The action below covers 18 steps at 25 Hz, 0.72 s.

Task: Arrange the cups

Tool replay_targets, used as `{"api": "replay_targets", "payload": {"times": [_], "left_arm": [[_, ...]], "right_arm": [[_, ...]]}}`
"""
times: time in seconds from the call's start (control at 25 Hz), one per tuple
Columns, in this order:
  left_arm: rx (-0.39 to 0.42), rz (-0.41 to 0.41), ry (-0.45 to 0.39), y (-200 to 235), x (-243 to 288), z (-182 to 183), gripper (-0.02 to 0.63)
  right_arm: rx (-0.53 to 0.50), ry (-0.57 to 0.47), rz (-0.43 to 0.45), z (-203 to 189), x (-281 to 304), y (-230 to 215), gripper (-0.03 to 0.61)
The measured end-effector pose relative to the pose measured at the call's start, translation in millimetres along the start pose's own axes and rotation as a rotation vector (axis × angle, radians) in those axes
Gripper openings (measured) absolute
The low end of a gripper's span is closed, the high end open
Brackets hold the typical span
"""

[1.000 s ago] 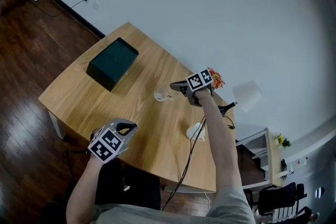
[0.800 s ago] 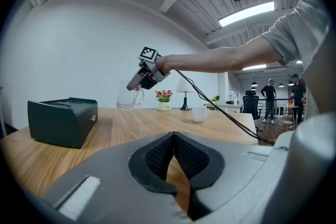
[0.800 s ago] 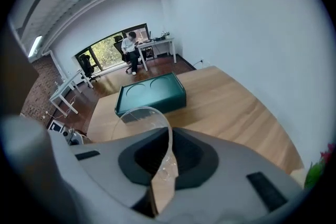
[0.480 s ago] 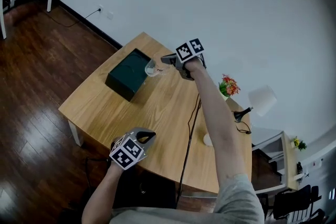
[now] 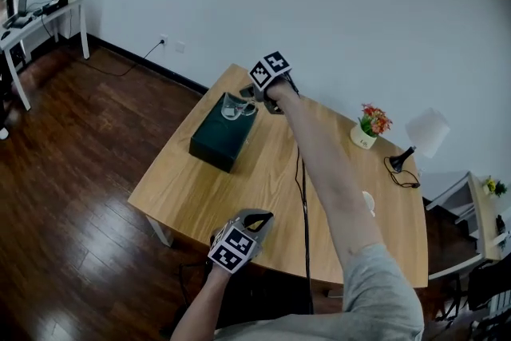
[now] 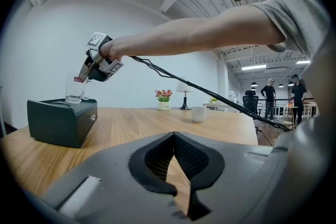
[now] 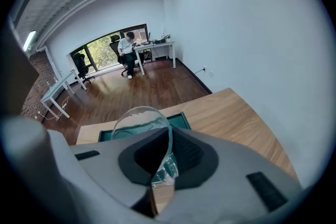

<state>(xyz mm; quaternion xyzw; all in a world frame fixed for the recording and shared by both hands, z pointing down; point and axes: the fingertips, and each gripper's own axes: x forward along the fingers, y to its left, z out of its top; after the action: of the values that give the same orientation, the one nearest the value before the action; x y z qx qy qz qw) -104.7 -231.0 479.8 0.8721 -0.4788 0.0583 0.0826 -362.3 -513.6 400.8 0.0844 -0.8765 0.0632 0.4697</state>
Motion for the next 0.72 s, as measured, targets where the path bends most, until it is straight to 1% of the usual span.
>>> {"api": "replay_targets", "payload": {"times": [0.08, 0.24, 0.32, 0.36, 0.44, 0.56, 0.72], "left_arm": [[-0.002, 0.001, 0.0, -1, 0, -1, 0.009], [0.022, -0.015, -0.002, -1, 2, -1, 0.009], [0.02, -0.015, 0.001, 1, 1, 1, 0.009], [0.019, -0.014, 0.001, 1, 1, 1, 0.009], [0.02, -0.013, 0.003, 2, 1, 0, 0.009], [0.023, -0.016, 0.003, 2, 2, -2, 0.009], [0.013, -0.013, 0.006, 3, 1, -1, 0.009]], "right_arm": [[0.019, 0.009, -0.003, 2, 11, -2, 0.029], [0.062, 0.013, -0.013, 5, 15, -12, 0.029], [0.054, -0.002, -0.011, 8, 15, -12, 0.029], [0.041, -0.02, -0.014, 10, 16, -12, 0.031], [0.027, -0.073, -0.016, 15, 17, -11, 0.064], [0.038, -0.131, -0.012, 17, 18, -12, 0.075], [0.042, -0.198, -0.036, 20, 10, -17, 0.077]]}}
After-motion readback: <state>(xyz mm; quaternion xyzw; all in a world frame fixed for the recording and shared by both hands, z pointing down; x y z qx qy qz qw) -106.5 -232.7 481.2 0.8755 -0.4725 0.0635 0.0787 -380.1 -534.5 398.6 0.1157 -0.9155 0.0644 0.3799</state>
